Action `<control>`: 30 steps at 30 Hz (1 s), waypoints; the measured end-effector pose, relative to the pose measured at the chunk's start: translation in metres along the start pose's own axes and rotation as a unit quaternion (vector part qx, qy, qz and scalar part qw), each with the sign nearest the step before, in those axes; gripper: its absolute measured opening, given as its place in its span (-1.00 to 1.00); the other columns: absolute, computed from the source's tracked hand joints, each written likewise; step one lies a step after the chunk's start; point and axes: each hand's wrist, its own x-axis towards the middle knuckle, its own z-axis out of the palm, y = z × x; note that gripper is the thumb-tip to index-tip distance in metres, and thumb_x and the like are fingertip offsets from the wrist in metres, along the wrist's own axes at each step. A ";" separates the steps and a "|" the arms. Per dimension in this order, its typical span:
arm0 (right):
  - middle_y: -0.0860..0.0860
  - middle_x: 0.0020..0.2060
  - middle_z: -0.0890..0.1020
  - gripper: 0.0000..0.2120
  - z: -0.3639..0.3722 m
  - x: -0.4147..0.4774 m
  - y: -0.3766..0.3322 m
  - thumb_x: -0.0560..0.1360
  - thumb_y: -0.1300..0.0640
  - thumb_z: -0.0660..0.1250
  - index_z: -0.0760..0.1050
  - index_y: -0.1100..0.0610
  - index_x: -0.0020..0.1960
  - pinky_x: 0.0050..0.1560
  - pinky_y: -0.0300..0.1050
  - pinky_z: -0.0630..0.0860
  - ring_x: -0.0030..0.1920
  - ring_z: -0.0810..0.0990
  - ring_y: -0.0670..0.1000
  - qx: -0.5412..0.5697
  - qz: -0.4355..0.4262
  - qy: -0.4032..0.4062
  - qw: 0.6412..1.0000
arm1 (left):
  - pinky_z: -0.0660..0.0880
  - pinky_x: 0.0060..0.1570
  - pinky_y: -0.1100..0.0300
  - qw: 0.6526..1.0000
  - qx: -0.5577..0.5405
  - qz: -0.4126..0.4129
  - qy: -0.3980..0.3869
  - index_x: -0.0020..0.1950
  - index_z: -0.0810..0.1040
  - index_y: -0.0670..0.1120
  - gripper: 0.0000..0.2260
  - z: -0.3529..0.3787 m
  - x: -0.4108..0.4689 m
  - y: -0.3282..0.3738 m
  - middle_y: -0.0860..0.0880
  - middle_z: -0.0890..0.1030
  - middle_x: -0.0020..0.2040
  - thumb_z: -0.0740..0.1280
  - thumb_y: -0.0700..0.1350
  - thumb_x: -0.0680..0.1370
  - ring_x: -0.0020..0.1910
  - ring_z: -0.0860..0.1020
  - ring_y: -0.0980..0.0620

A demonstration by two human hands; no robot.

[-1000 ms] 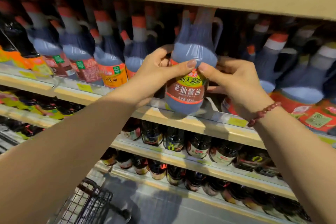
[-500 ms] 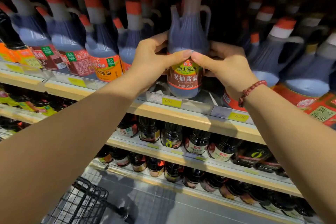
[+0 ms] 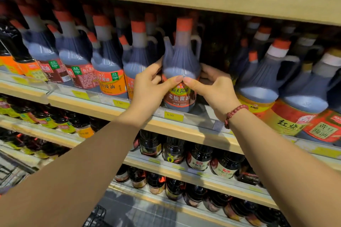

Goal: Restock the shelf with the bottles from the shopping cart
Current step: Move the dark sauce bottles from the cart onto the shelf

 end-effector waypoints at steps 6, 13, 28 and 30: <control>0.00 0.11 0.61 -0.49 0.006 -0.007 0.017 0.36 0.06 0.49 0.45 0.10 0.26 0.12 -0.05 0.57 0.10 0.60 -0.08 -0.021 0.019 0.025 0.999 | 0.50 0.21 0.15 0.998 0.019 -0.002 0.053 0.36 0.44 -0.18 -0.50 0.003 -0.012 -0.012 -0.01 0.60 0.20 0.45 -0.21 0.43 0.21 0.54 0.14; 0.01 0.10 0.61 -0.48 0.009 -0.005 0.018 0.34 0.06 0.50 0.42 0.09 0.25 0.08 -0.07 0.59 0.07 0.60 -0.09 -0.023 0.020 0.043 0.999 | 0.49 0.24 0.08 0.994 0.019 -0.026 0.109 0.29 0.51 -0.10 -0.53 -0.002 -0.018 -0.016 -0.01 0.59 0.22 0.49 -0.18 0.40 0.23 0.52 0.15; 0.02 0.18 0.56 -0.37 0.024 -0.008 0.016 0.37 0.05 0.48 0.33 0.12 0.36 0.07 -0.21 0.56 0.13 0.56 -0.08 -0.014 0.037 0.075 0.996 | 0.56 0.11 0.15 0.987 0.088 -0.003 0.134 0.23 0.56 -0.07 -0.64 -0.004 -0.024 -0.010 0.03 0.65 0.00 0.44 -0.23 0.44 0.04 0.61 0.13; 0.01 0.17 0.56 -0.41 0.023 -0.010 0.009 0.37 0.08 0.49 0.35 0.11 0.33 0.11 -0.17 0.55 0.12 0.55 -0.08 -0.011 0.045 0.059 0.997 | 0.56 0.12 0.06 0.986 0.098 -0.017 0.131 0.18 0.60 -0.09 -0.68 -0.009 -0.028 -0.008 -0.02 0.66 -0.01 0.46 -0.23 0.43 0.04 0.62 0.06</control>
